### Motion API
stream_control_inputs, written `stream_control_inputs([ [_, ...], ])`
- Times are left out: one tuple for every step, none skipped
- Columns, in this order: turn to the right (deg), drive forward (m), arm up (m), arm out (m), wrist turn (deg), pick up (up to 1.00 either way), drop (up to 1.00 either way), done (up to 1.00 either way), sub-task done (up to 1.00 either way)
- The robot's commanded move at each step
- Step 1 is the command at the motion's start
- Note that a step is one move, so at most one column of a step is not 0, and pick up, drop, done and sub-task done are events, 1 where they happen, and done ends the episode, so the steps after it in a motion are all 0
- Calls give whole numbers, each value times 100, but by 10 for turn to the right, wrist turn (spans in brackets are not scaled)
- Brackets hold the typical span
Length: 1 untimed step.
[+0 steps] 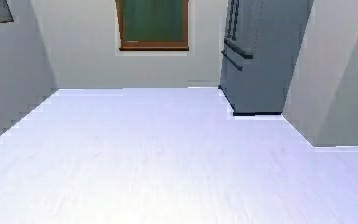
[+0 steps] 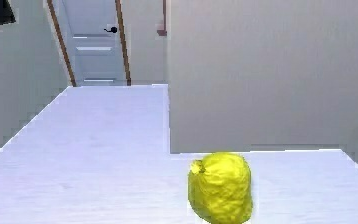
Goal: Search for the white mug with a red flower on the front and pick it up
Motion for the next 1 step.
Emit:
stream_control_inputs([
  [-30,0,0,0,0,0,0,0,0],
])
